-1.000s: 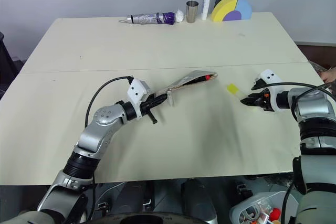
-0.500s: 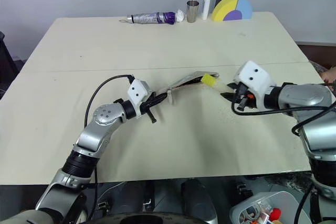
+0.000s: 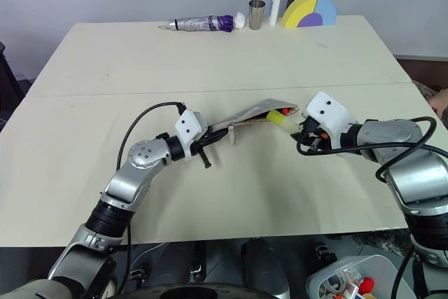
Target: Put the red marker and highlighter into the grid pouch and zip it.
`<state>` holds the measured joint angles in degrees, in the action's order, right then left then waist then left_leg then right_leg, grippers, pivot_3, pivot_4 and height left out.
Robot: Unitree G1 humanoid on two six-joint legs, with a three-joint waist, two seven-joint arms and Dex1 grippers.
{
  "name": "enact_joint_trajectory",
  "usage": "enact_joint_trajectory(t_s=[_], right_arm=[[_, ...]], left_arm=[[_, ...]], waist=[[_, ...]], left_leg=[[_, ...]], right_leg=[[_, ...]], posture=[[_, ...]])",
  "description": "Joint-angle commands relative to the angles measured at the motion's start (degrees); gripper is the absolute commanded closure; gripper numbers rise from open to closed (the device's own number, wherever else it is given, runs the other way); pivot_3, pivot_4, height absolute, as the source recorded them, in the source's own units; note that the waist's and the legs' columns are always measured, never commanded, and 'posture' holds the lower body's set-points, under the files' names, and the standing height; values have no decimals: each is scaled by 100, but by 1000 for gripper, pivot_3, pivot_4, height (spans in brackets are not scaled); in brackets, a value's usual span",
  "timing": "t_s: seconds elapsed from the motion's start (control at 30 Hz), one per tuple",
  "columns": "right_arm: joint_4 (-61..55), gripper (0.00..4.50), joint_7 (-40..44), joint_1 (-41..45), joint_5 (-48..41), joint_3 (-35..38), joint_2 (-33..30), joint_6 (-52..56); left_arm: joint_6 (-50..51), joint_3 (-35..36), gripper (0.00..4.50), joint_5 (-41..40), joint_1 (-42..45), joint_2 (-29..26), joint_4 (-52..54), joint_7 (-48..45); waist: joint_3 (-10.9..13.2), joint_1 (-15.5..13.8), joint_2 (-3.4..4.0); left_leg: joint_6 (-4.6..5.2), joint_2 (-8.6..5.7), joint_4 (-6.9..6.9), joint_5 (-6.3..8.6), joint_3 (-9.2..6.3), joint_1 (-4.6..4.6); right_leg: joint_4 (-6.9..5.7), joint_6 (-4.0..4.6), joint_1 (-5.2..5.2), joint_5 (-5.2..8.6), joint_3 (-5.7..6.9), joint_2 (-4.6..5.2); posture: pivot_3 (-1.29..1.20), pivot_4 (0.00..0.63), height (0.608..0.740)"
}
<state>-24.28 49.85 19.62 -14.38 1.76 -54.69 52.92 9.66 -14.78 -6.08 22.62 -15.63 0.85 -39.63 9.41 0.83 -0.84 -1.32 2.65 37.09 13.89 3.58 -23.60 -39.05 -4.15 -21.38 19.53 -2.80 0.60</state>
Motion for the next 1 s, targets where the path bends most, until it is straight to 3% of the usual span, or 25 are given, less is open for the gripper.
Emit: enact_joint_trajectory(t_s=[0.03,0.27,0.57,0.8,1.0], right_arm=[[-6,3661,57,186,119,-189,-227,-233],[-230,3661,316,493,633,-1183,-591,-674],[-485,3661,467,1106,928,-1908,-343,-649],[-711,74,597,1081,678,-1373,-460,-540],[-1024,21,788,1189,-686,592,-321,162]], left_arm=[[-300,-111,4500,188,-6,-123,233,-81],[-1347,-693,4500,1003,66,-662,80,-446],[-1635,-838,4500,1089,163,-788,28,-814],[-1182,-570,4500,795,101,-600,117,-706],[210,93,4500,-79,149,64,243,-214]], waist=[[0,6,0],[0,20,0],[1,2,0],[1,-2,1],[2,-6,1]], left_leg=[[0,0,0,0,0,0],[0,1,-3,0,2,0],[1,2,-4,1,2,-7],[2,2,0,1,1,-13],[2,3,6,1,-11,-23]], right_leg=[[0,0,0,0,0,0],[2,1,-3,1,-1,1],[2,3,-10,1,-1,4],[1,2,-13,1,1,4],[2,1,-12,0,12,2]], posture=[[0,150,740],[0,150,740],[0,150,740],[0,150,740],[0,150,740]])
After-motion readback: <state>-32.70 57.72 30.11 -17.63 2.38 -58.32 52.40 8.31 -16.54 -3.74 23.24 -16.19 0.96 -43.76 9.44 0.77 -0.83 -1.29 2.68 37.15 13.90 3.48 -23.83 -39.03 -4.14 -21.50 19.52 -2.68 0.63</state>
